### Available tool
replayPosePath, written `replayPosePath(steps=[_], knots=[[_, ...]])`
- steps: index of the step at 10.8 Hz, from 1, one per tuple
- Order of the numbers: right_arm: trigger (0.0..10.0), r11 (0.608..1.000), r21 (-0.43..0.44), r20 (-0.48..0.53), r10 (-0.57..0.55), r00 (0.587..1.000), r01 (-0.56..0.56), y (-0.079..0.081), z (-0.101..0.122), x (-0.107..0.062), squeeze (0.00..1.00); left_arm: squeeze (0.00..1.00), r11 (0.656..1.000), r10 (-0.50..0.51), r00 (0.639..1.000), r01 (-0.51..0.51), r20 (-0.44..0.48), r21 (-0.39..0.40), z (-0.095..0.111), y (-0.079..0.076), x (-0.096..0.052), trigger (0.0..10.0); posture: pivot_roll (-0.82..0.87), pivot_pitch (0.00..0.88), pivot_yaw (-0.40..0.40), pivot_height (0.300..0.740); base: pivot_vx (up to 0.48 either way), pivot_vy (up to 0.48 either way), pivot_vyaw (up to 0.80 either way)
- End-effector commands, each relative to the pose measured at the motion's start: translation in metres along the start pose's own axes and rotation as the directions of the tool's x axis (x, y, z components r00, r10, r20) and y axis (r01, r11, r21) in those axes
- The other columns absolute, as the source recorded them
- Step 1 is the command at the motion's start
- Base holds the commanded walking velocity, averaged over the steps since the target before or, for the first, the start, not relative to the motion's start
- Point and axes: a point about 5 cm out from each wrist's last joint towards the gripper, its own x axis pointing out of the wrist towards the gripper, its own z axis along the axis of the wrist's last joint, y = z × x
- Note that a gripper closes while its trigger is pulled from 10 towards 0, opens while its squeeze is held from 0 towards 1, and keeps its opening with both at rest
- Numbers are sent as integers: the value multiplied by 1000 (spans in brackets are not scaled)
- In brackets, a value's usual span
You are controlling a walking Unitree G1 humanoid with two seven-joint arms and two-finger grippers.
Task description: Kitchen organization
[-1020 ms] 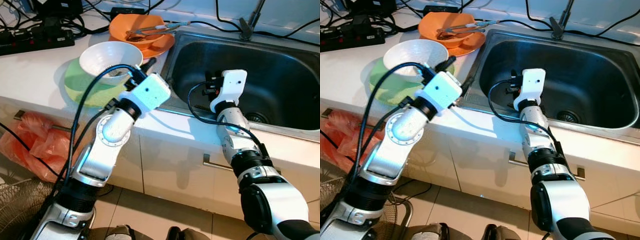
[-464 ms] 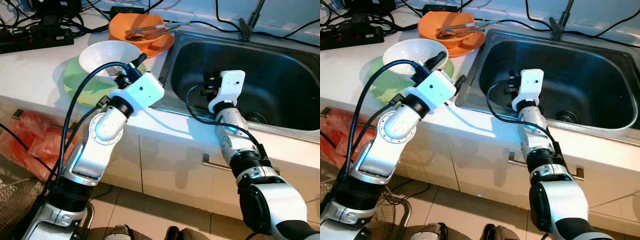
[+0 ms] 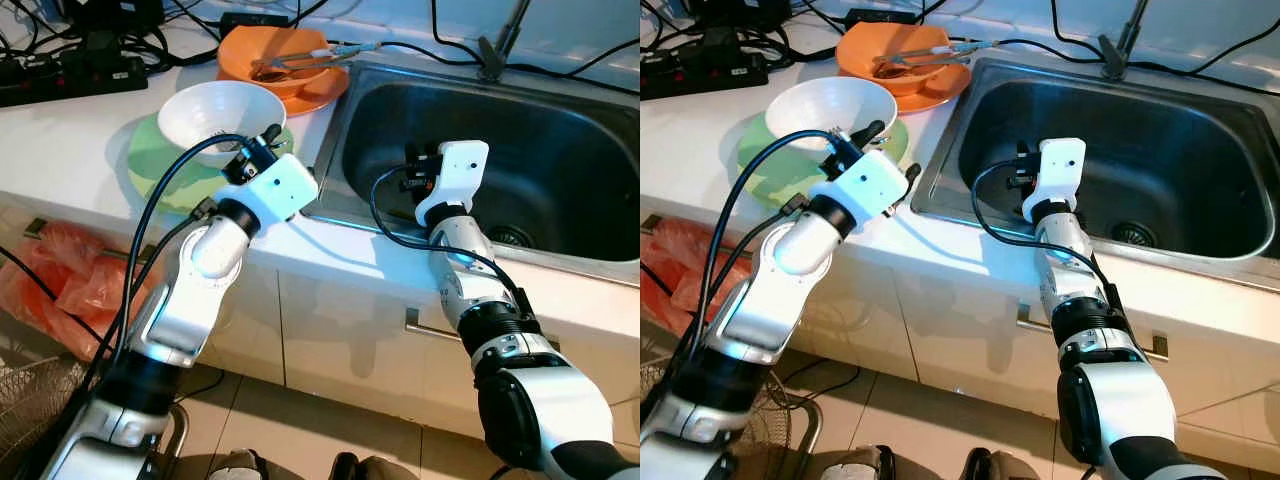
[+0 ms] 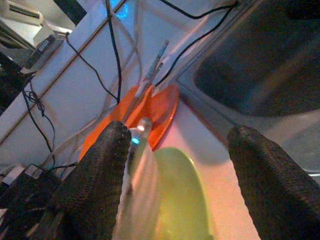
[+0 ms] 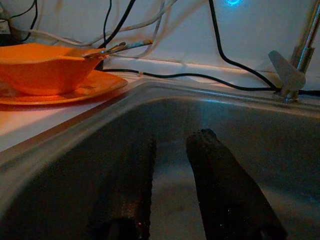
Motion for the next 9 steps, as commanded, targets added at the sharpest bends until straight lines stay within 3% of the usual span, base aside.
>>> replayPosePath(steps=[1,2,3,4,9], knots=[[10000,1000,16,-81,7,997,-6,3,-21,-11,0,0,1000,11,1000,-11,4,24,1,2,4,10000,121,149,-55,740,0,0,0],[10000,1000,16,-80,7,997,-5,3,-21,-11,0,0,999,25,1000,-25,2,23,1,4,6,10000,119,148,-54,740,0,0,0],[10000,1000,17,-79,5,997,-4,3,-21,-11,0,0,999,31,999,-32,12,20,3,5,7,2745,119,145,-54,740,0,0,0],[10000,1000,17,-78,6,997,-5,3,-21,-12,0,0,999,34,999,-34,14,20,3,5,8,0,118,145,-52,740,0,0,0],[10000,1000,18,-79,11,997,-10,5,-22,-12,0,0,999,37,999,-38,11,38,2,7,8,0,118,129,-52,740,0,0,0]])
